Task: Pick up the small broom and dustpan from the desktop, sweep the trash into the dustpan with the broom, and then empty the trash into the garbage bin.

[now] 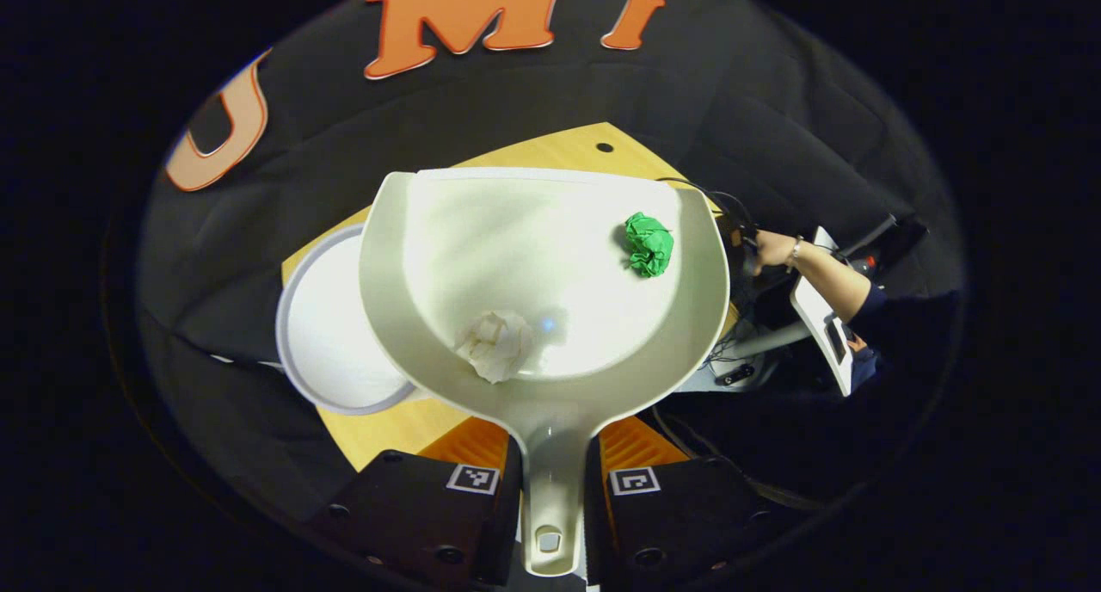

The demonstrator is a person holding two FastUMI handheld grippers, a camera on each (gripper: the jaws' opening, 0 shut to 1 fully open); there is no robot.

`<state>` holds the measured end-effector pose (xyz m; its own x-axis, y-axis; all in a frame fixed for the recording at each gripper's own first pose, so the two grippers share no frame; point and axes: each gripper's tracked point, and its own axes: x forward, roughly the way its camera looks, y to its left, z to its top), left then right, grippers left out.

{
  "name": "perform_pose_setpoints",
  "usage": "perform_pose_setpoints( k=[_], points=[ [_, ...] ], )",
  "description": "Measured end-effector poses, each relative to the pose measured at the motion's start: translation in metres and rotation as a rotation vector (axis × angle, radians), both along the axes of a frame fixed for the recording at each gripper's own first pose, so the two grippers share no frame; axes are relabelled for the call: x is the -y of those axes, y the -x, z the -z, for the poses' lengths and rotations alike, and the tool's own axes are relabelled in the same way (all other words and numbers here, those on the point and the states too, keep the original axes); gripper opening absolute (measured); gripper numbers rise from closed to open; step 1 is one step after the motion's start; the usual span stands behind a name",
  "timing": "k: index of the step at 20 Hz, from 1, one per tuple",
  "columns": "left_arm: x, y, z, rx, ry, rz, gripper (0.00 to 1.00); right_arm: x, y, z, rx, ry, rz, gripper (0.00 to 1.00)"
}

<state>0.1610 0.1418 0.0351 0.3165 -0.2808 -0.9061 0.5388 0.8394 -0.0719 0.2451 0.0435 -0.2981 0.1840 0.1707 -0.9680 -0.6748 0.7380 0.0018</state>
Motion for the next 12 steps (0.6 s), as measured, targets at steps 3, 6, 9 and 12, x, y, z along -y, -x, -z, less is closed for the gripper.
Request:
perform_pose_setpoints(
  k=[3,6,9,12],
  points=[
    [-0.05,-0.022,-0.004,0.02,-0.051,-0.081,0.33,0.002,-0.004,-0.003,-0.004,-0.007,-0.008,0.15],
    [-0.107,-0.034,0.001,0.032,-0.138,-0.165,0.32,0.004,-0.004,-0.005,-0.007,-0.013,-0.01,0.16],
    [-0.151,-0.043,0.007,0.053,-0.236,-0.223,0.32,0.005,-0.006,-0.004,-0.015,-0.014,-0.015,0.15],
    [-0.184,-0.053,0.008,0.07,-0.36,-0.211,0.33,-0.001,-0.006,-0.002,-0.017,0.001,-0.015,0.15]
  ],
)
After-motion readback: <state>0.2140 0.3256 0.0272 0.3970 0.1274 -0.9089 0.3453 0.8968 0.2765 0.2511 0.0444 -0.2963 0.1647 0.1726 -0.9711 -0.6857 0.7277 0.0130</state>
